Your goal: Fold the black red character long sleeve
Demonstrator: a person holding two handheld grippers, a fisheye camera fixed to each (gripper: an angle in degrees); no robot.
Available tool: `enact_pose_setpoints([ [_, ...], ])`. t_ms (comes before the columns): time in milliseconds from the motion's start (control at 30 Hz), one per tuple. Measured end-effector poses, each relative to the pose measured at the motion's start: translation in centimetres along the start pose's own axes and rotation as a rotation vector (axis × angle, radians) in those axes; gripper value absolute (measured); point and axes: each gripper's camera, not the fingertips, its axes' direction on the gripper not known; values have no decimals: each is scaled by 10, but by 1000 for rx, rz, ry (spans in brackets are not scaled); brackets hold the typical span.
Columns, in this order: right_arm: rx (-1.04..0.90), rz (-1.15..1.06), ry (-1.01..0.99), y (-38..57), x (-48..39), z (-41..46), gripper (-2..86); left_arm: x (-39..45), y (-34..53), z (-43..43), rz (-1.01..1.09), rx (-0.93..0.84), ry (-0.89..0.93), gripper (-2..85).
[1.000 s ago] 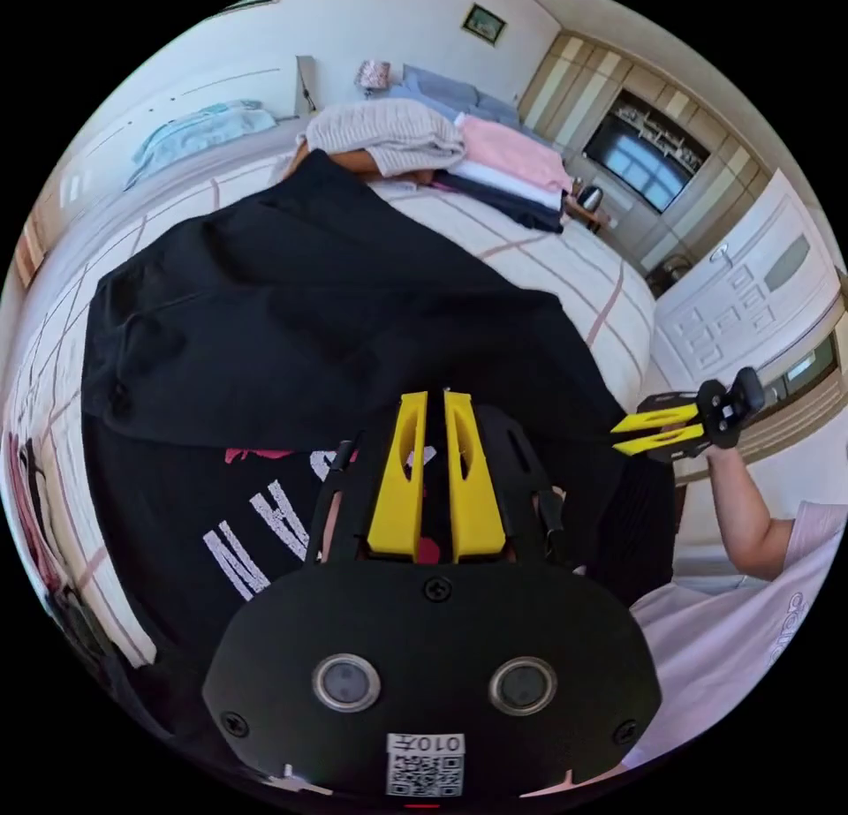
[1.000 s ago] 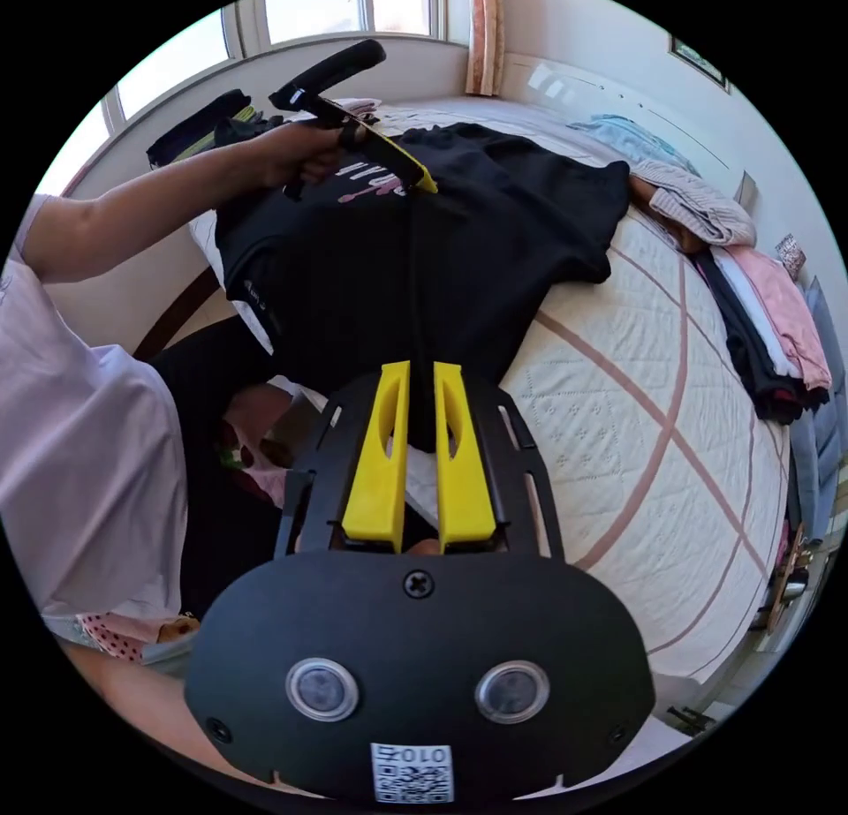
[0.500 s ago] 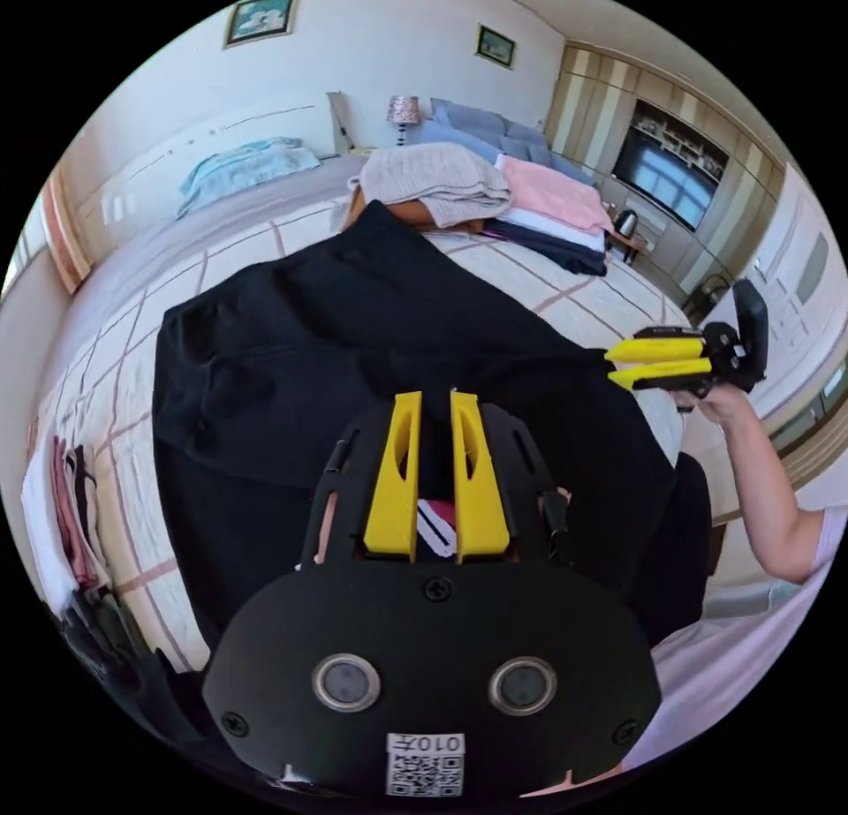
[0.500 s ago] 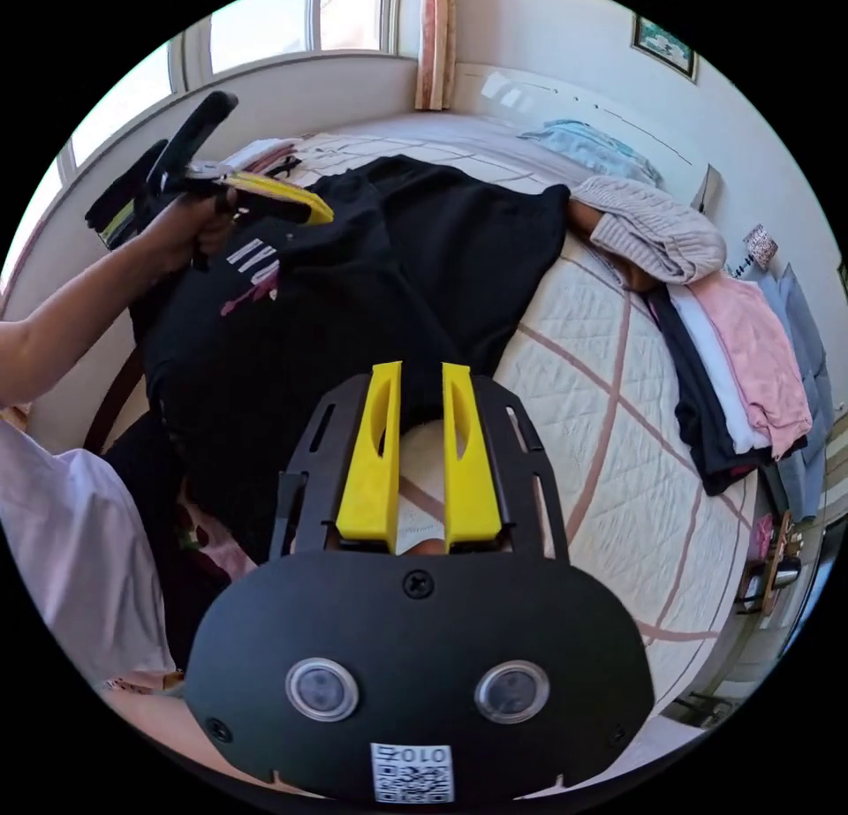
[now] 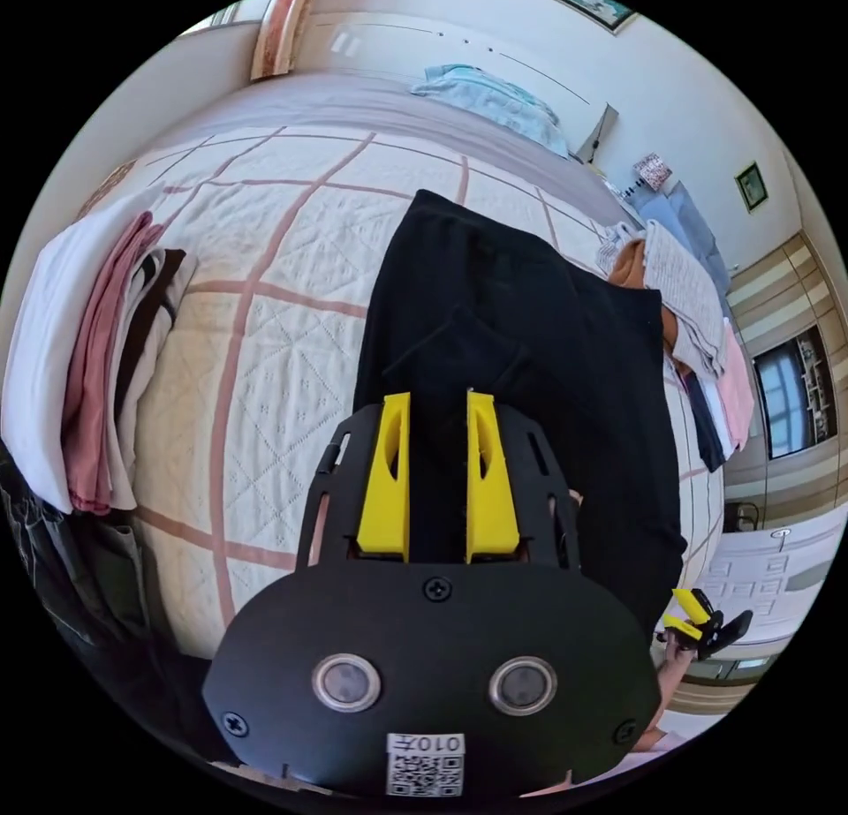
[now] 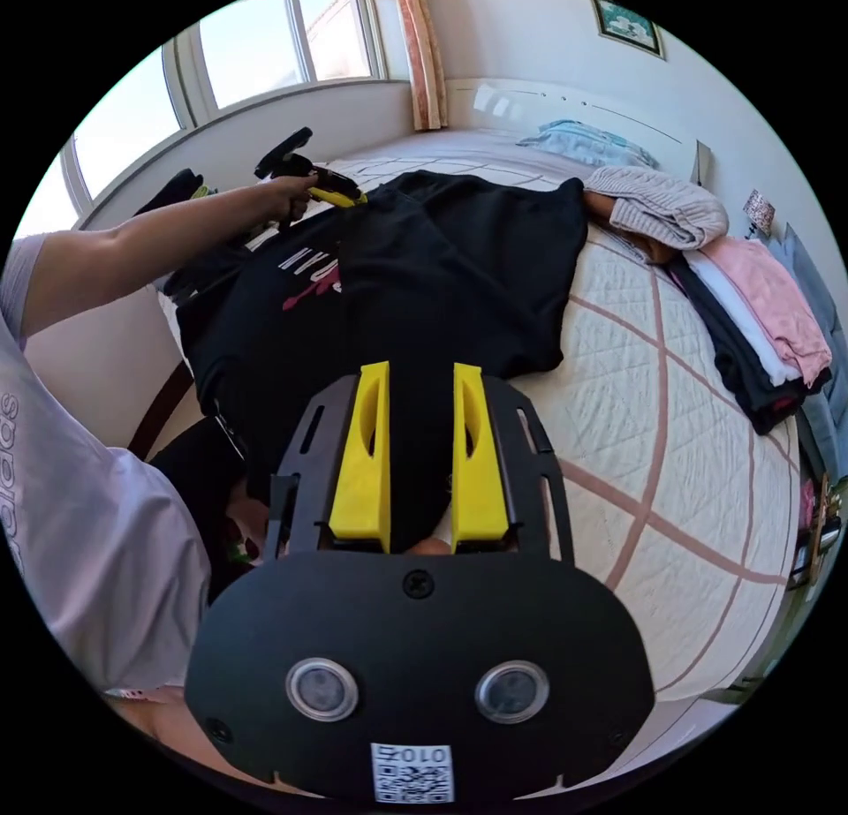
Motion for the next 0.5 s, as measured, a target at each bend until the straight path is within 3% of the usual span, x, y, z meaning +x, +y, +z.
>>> enact_pose_setpoints([
  [167, -18, 23, 31, 16, -1, 14, 108, 18, -2, 0, 191, -9, -199, 57],
  [333, -55, 32, 65, 16, -12, 6, 105, 8, -6, -10, 225, -50, -171, 57],
  [433, -10, 58, 88, 24, -28, -11, 99, 7, 24, -59, 248, 142, -116, 63],
  [500, -111, 80, 89, 32, -31, 7, 98, 5, 57, -94, 292, 245, -37, 69],
])
